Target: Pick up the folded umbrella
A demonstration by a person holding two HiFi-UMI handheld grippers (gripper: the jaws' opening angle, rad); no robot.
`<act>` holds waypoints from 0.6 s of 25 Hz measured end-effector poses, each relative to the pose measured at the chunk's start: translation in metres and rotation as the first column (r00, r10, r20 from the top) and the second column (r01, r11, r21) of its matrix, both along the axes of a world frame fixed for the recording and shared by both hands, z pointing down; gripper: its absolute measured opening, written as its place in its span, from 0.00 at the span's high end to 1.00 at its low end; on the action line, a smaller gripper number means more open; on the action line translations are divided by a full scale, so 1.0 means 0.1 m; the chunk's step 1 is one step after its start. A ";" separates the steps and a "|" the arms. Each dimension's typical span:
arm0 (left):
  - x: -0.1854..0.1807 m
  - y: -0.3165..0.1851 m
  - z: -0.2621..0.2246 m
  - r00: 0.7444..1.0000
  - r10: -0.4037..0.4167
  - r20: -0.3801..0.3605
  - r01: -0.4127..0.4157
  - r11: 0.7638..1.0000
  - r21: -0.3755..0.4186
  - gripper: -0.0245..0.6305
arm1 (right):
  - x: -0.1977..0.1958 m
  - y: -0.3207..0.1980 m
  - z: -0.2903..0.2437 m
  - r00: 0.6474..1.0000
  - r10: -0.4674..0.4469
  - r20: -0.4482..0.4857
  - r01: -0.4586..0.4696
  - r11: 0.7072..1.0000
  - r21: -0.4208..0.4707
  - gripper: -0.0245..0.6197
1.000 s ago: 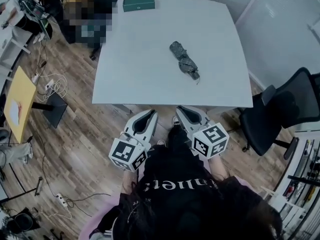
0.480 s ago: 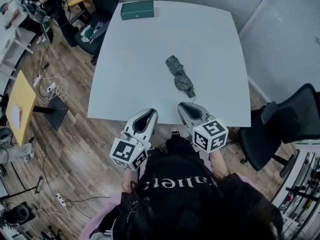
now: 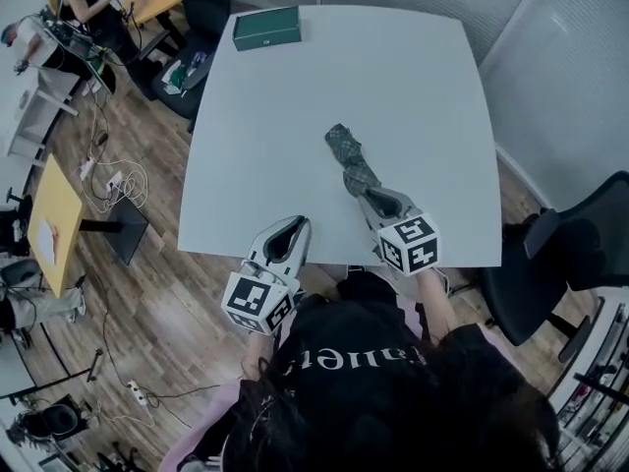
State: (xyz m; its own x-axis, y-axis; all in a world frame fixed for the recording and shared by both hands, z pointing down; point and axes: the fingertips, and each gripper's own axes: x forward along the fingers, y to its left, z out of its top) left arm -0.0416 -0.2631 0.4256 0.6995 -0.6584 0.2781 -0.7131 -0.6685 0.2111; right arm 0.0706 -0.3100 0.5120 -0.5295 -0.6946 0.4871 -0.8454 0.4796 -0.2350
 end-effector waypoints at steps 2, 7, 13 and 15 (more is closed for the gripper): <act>0.02 -0.06 0.02 1.000 -0.004 0.010 0.004 1.000 -0.007 0.92 | 0.09 -0.15 0.13 1.000 0.002 -0.027 -0.002 1.000 -0.017 0.91; 0.06 -0.17 0.08 0.999 -0.009 0.045 0.010 1.000 -0.025 0.92 | 0.19 -0.46 0.44 0.997 -0.045 -0.064 0.041 0.997 -0.066 0.73; 0.09 -0.23 0.12 0.998 -0.017 0.063 0.019 0.999 -0.040 0.92 | 0.15 -0.75 0.90 0.990 -0.095 -0.101 0.078 0.984 -0.157 0.62; 0.08 -0.26 0.17 0.997 -0.019 0.073 0.023 0.998 -0.052 0.92 | 0.09 -0.86 1.08 0.985 -0.120 -0.121 0.096 0.976 -0.194 0.58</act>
State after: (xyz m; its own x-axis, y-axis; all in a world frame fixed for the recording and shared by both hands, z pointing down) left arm -0.0336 -0.2888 0.4424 0.6623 -0.6560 0.3620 -0.7417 -0.6425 0.1926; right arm 0.0799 -0.3959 0.6201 -0.5190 -0.5272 0.6728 -0.8204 0.5280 -0.2192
